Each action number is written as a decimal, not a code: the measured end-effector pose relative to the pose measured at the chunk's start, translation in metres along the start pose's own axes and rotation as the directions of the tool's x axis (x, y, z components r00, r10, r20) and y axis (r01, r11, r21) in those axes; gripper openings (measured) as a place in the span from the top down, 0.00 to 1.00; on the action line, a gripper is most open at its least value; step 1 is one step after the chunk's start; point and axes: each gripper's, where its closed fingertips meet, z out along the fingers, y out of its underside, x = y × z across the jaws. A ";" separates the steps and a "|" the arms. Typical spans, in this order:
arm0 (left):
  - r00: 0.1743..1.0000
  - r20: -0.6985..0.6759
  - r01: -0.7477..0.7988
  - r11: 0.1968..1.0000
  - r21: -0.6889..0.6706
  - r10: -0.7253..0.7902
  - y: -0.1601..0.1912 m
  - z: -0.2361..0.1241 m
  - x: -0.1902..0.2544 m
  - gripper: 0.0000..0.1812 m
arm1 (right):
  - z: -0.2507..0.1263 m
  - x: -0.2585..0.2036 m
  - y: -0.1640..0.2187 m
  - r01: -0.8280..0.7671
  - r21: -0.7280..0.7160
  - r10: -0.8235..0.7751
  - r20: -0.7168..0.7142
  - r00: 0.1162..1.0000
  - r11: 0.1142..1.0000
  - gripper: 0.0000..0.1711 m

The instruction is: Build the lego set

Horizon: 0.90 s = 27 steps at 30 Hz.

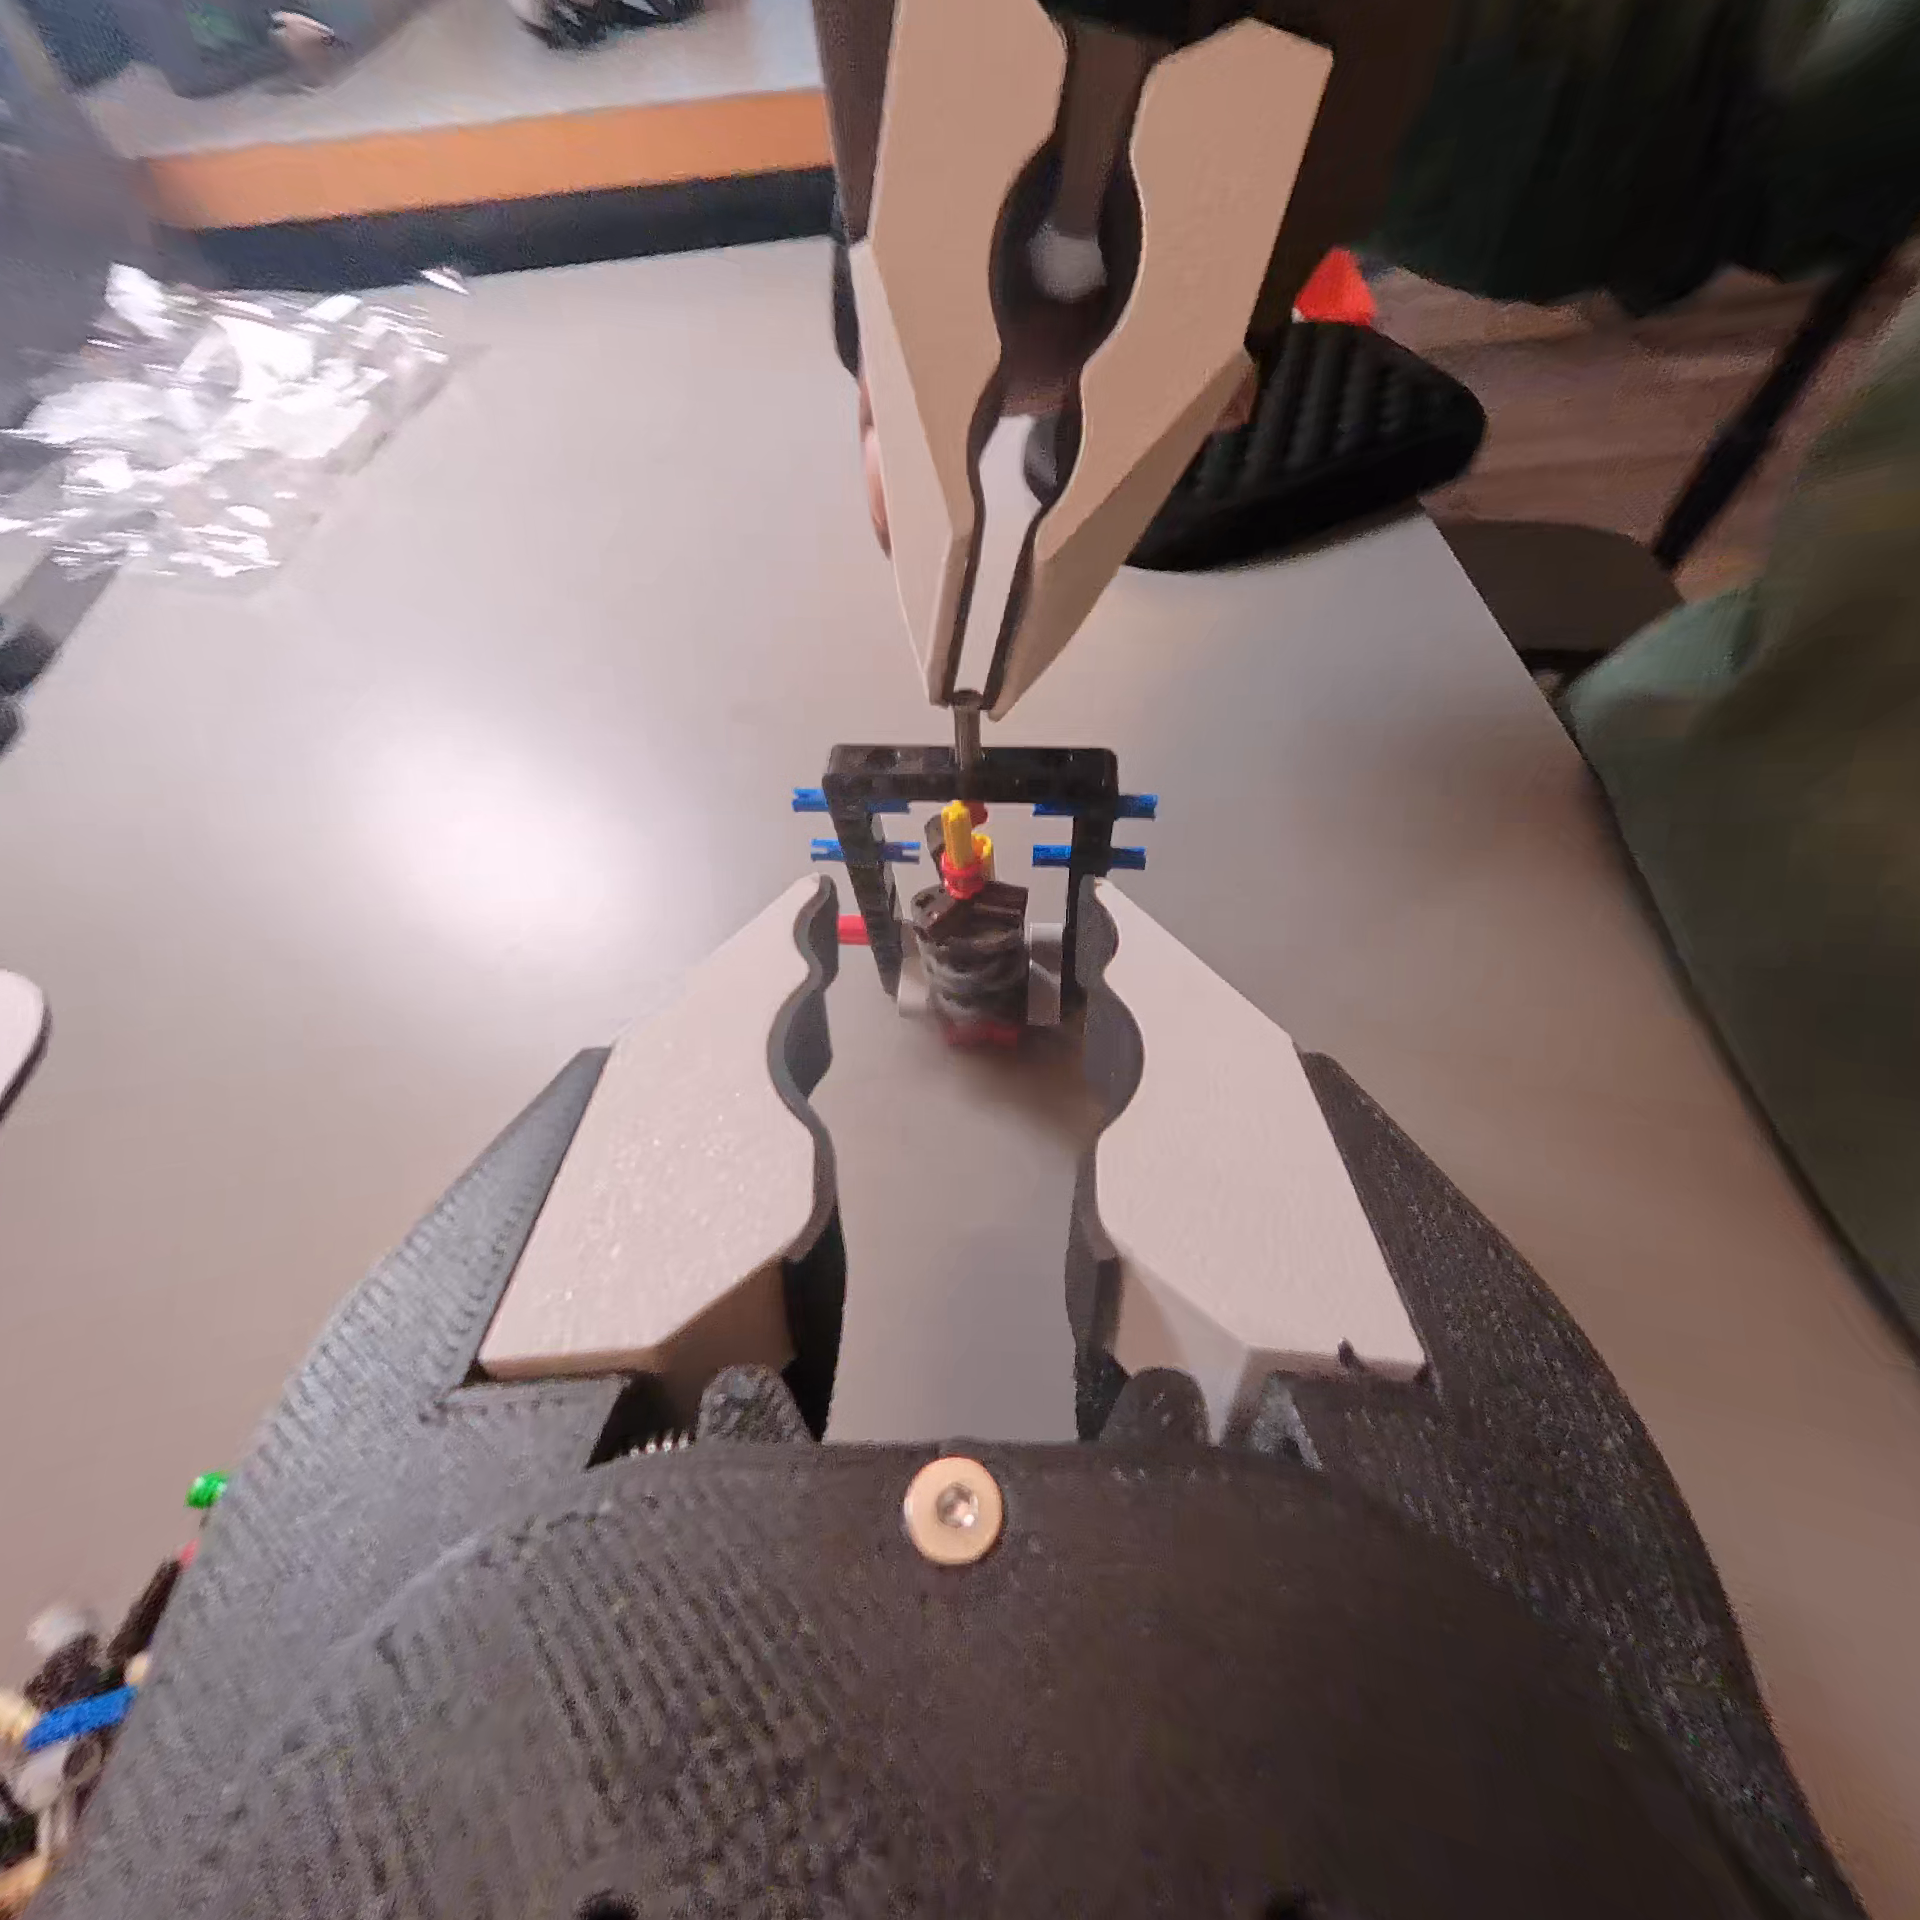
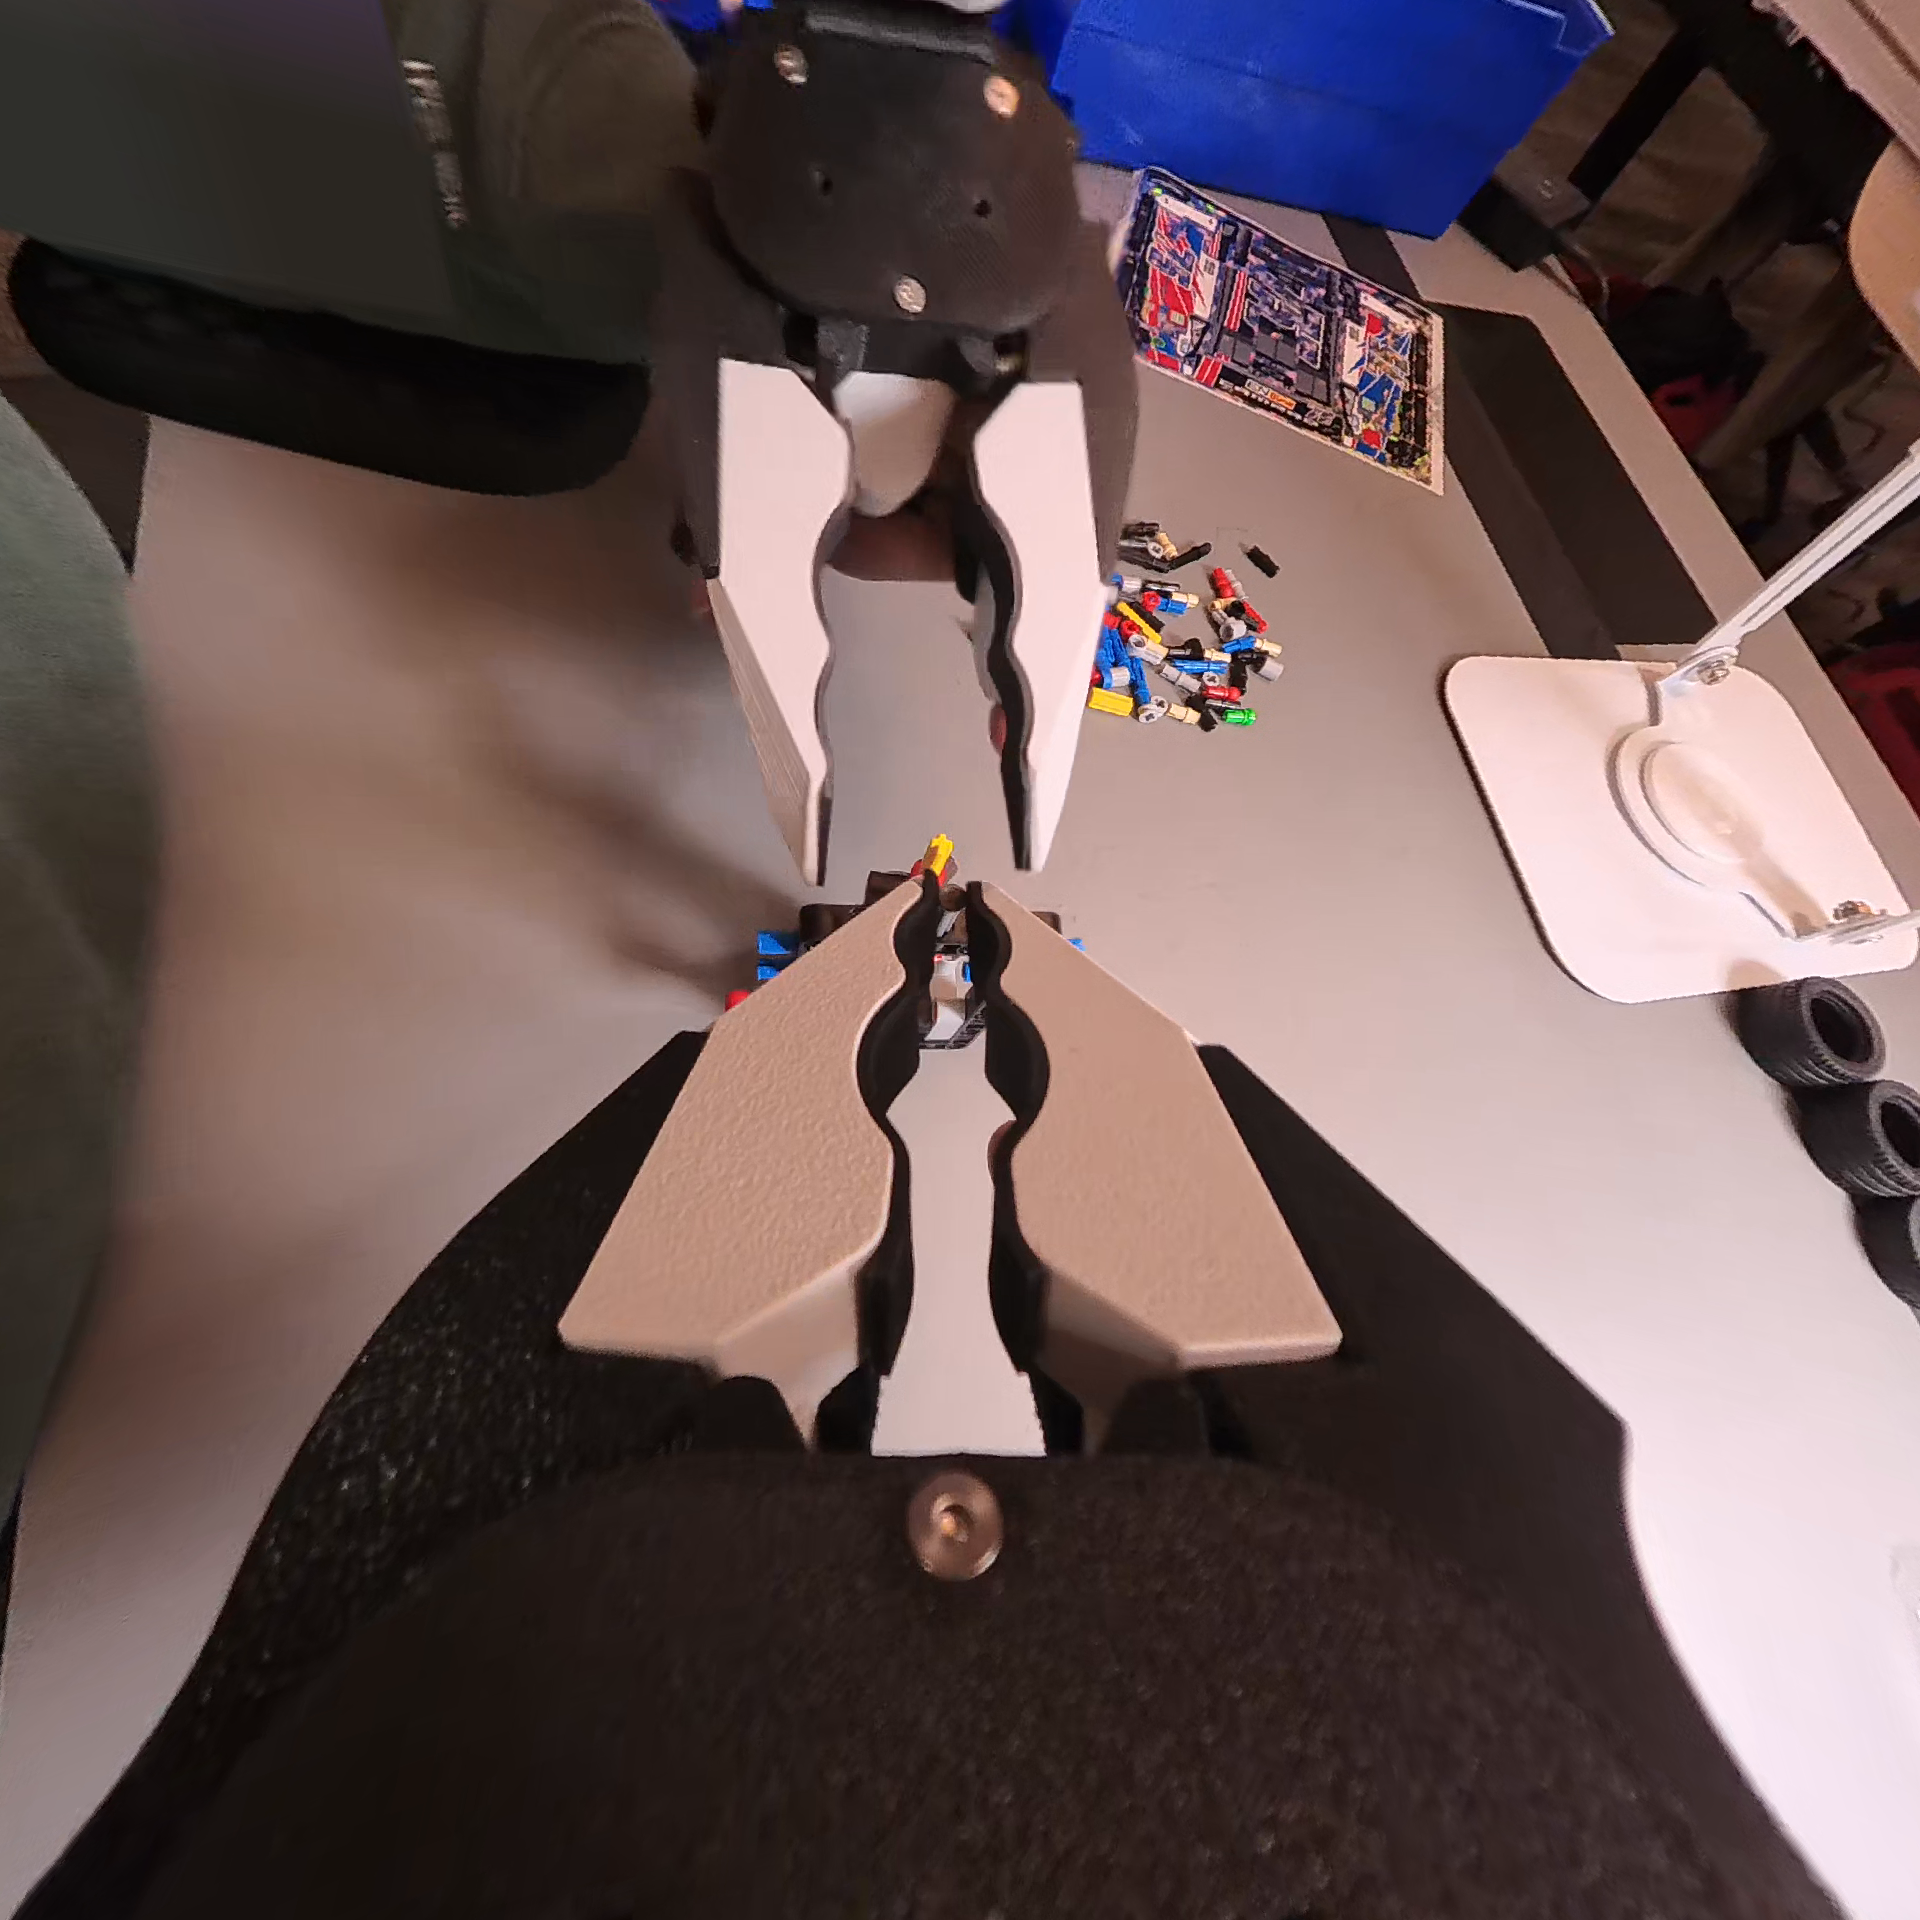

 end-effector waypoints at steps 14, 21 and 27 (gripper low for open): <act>0.931 0.347 0.107 0.994 0.032 -0.111 0.001 0.008 -0.005 0.85 | -0.004 0.001 0.003 -0.004 0.026 0.004 -0.025 1.000 1.000 0.99; 0.947 0.315 0.059 0.998 0.004 -0.057 0.001 0.011 0.000 0.88 | -0.005 0.001 0.004 -0.005 0.030 0.005 0.004 1.000 1.000 0.99; 0.963 0.267 0.030 1.000 -0.008 -0.027 0.001 0.009 0.004 0.88 | -0.006 -0.002 0.003 -0.010 0.036 0.008 0.051 0.999 0.999 0.99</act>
